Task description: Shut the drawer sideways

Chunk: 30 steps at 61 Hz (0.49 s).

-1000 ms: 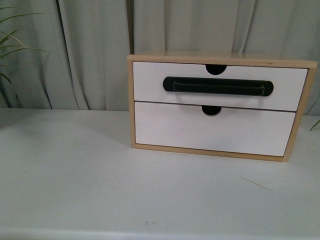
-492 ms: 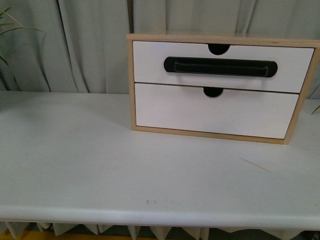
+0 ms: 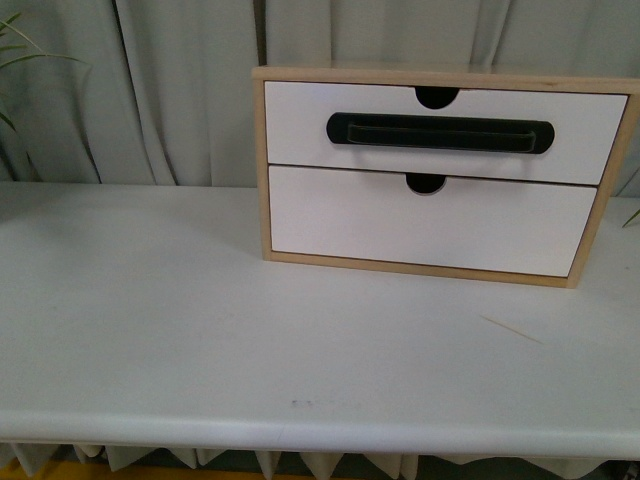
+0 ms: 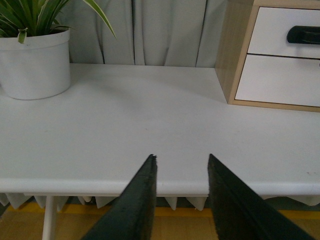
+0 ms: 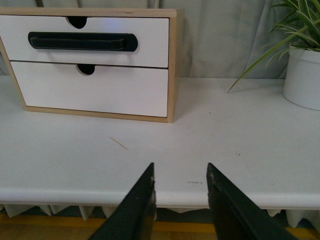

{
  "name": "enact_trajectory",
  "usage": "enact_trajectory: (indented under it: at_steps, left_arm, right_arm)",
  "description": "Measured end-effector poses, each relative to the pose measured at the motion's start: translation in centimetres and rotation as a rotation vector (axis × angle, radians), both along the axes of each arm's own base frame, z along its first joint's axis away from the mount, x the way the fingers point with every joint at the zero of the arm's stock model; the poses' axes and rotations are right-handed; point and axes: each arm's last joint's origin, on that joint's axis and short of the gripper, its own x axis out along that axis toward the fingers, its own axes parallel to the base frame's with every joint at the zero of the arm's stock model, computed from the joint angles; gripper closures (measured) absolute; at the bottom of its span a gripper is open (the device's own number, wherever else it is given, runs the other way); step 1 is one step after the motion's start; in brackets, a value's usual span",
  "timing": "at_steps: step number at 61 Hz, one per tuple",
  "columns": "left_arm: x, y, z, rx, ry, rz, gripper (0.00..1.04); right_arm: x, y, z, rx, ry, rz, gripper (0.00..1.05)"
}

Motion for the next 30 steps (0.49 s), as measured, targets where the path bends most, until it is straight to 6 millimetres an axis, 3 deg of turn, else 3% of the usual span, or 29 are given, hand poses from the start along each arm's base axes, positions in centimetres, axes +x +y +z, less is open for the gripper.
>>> enact_trajectory:
  at_steps: [9, 21, 30]
  left_arm:
    - [0.0, 0.0, 0.0, 0.0, 0.0, 0.0, 0.39]
    - [0.0, 0.0, 0.0, 0.0, 0.0, 0.0, 0.05]
    - [0.0, 0.0, 0.0, 0.002, 0.0, 0.0, 0.06]
  right_arm:
    - [0.0, 0.0, 0.0, 0.0, 0.0, 0.0, 0.4]
    - [0.0, 0.0, 0.0, 0.001, 0.0, 0.0, 0.07]
    - [0.0, 0.0, 0.0, 0.002, 0.0, 0.0, 0.09]
